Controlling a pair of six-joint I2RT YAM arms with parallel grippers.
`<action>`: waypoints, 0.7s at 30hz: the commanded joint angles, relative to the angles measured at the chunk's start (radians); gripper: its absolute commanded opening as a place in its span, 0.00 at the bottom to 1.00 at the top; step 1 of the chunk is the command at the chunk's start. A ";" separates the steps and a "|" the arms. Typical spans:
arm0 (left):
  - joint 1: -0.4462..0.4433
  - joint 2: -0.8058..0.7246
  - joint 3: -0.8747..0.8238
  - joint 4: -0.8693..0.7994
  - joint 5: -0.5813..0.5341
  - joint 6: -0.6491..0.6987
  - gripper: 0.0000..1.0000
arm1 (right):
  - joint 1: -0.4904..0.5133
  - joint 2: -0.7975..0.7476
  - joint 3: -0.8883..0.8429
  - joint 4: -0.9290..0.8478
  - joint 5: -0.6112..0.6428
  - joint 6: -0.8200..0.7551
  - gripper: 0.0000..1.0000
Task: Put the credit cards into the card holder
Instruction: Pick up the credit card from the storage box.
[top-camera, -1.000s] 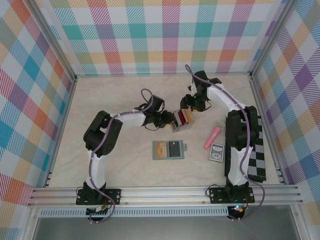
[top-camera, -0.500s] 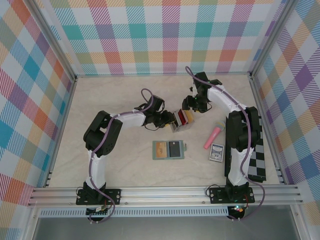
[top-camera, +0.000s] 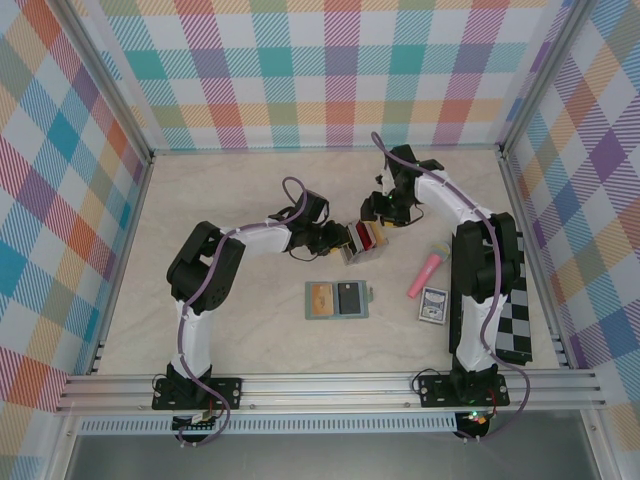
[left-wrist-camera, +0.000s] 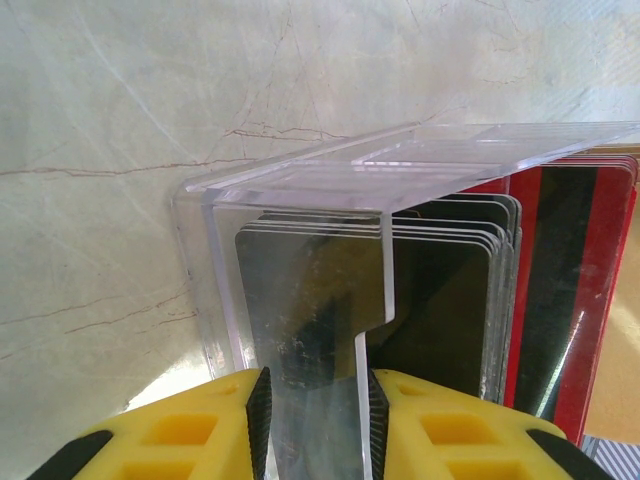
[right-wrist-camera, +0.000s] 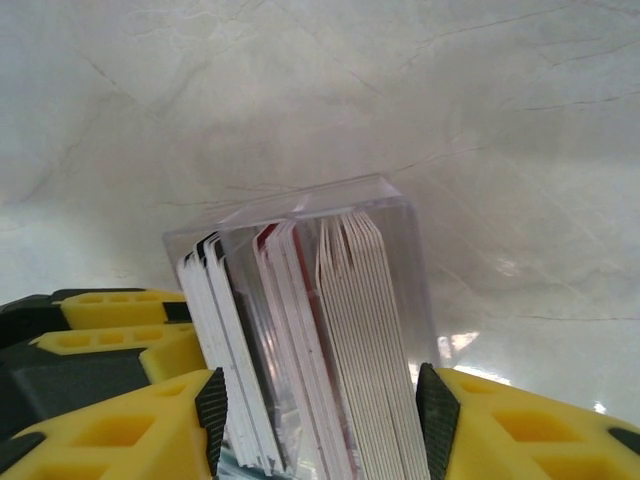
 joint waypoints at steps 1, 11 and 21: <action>0.005 0.032 -0.021 -0.127 -0.015 0.016 0.32 | 0.006 -0.004 0.005 0.002 -0.100 -0.010 0.55; 0.004 0.033 -0.017 -0.126 -0.012 0.015 0.32 | 0.009 0.052 0.010 -0.006 -0.064 -0.007 0.56; 0.004 0.038 -0.014 -0.127 -0.010 0.012 0.32 | 0.009 0.018 0.012 -0.012 -0.071 -0.009 0.53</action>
